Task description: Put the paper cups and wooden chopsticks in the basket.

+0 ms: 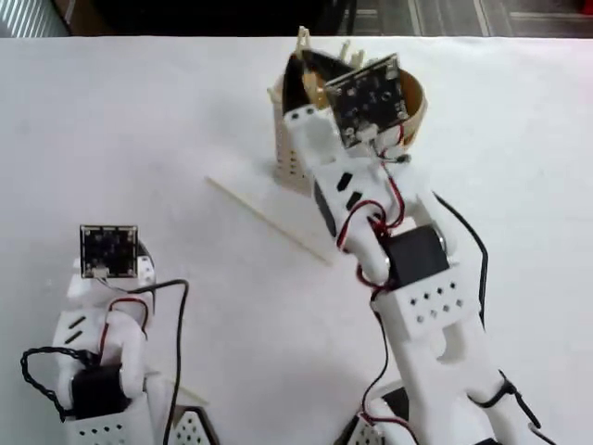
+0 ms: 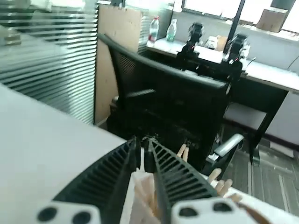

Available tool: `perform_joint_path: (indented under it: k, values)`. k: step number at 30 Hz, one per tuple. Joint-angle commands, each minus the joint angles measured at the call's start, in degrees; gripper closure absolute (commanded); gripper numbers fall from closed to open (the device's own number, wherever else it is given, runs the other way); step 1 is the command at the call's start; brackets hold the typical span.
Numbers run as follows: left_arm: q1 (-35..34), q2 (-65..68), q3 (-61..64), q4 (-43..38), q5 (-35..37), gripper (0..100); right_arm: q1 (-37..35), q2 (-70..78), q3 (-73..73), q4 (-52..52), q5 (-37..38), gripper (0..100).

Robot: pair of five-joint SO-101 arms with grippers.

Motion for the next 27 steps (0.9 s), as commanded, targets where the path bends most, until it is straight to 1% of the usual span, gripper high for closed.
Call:
perform_joint_path:
  k: [1,3,4,8,11,14,17,18,21,23,25,27]
  values:
    - [-0.22,-0.48,-0.53,-1.14,0.53,94,-4.00,-2.68,-2.81,16.13,-0.62,98.1]
    - [-0.40,-0.31,-1.14,-0.79,0.44,92,-6.20,-2.68,-1.32,23.08,-0.70,98.1]
    - [-0.48,-0.31,-1.67,-0.53,0.44,93,-7.16,-2.68,0.26,24.84,-0.70,98.1]
    - [-0.66,-0.31,-6.59,4.04,0.53,93,-8.31,-2.77,11.25,25.63,-0.70,98.1]
    - [-3.65,-0.22,-11.87,8.26,0.53,93,-7.96,-2.77,21.80,19.82,-0.70,98.1]
    - [-6.29,-0.22,-13.89,9.23,0.09,93,-6.64,-2.77,32.70,8.31,-0.79,98.1]
    - [-7.43,-0.13,-15.82,9.85,-2.90,93,-4.44,-2.86,40.09,-2.07,-5.27,98.1]
    - [-7.87,-0.13,-16.70,10.55,-3.52,93,-3.65,-2.77,41.23,-3.38,-6.59,98.1]
    - [-8.75,3.30,-20.48,13.10,-4.22,92,-1.01,-2.77,41.76,-2.59,-7.47,98.1]
    - [-9.27,8.66,-23.38,13.45,-5.98,90,0.13,-2.68,41.93,-2.51,-7.47,98.1]
    - [-9.98,15.87,-26.64,13.54,-5.71,88,1.10,-2.68,41.93,-2.51,-7.56,98.1]
    - [-10.86,23.78,-30.15,15.65,-5.10,86,1.45,-2.68,42.20,-2.59,-7.56,98.1]
